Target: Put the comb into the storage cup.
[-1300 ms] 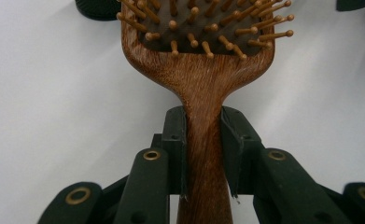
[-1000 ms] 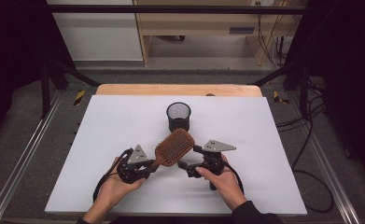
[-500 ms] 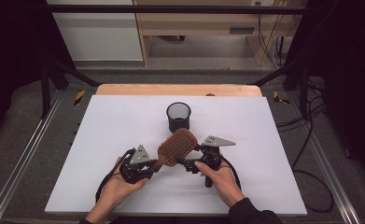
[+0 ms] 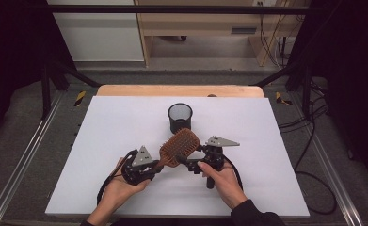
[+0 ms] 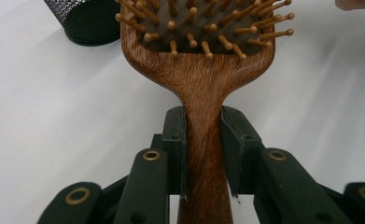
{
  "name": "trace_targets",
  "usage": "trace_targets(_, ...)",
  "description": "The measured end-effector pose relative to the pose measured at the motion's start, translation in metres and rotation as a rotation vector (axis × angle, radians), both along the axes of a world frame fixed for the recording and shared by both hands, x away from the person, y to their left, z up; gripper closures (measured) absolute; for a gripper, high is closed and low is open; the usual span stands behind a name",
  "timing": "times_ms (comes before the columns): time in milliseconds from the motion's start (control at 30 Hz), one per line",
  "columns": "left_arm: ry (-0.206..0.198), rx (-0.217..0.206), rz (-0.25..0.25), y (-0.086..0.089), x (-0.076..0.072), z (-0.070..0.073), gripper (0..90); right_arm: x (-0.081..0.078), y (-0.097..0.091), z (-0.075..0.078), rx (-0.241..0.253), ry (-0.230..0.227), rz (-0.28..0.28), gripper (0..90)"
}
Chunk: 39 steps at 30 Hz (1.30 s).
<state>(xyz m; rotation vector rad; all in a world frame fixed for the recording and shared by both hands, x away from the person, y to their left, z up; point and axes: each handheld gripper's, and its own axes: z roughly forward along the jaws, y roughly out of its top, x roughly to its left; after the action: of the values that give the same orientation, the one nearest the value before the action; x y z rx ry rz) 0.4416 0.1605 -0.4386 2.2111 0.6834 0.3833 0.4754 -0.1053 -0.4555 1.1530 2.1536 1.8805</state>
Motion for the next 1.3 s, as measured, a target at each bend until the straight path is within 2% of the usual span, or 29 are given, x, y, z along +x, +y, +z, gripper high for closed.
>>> trace_targets(367,-0.028,-0.019,-0.013,-0.005,-0.002,0.005,72.6,-0.001,-0.005,0.013,0.026,-0.024,-0.017,10.7)
trace_targets(433,-0.040,-0.018,-0.014,-0.006,-0.004,0.006,72.6,-0.001,-0.005,0.015,0.028,-0.027,-0.020,10.7)
trace_targets(467,-0.059,-0.016,-0.012,-0.007,-0.005,0.007,72.6,-0.001,-0.005,0.017,0.031,-0.029,-0.023,10.6)
trace_targets(700,-0.096,-0.033,0.003,-0.007,-0.008,0.010,72.7,-0.002,-0.004,0.028,0.042,-0.048,-0.028,10.7)
trace_targets(1067,-0.132,-0.049,0.038,-0.005,-0.009,0.012,72.8,-0.006,0.007,0.056,0.032,-0.095,-0.030,18.5)
trace_targets(1300,-0.145,-0.069,0.050,-0.002,-0.010,0.012,72.9,-0.006,0.014,0.065,0.044,-0.103,-0.034,21.6)
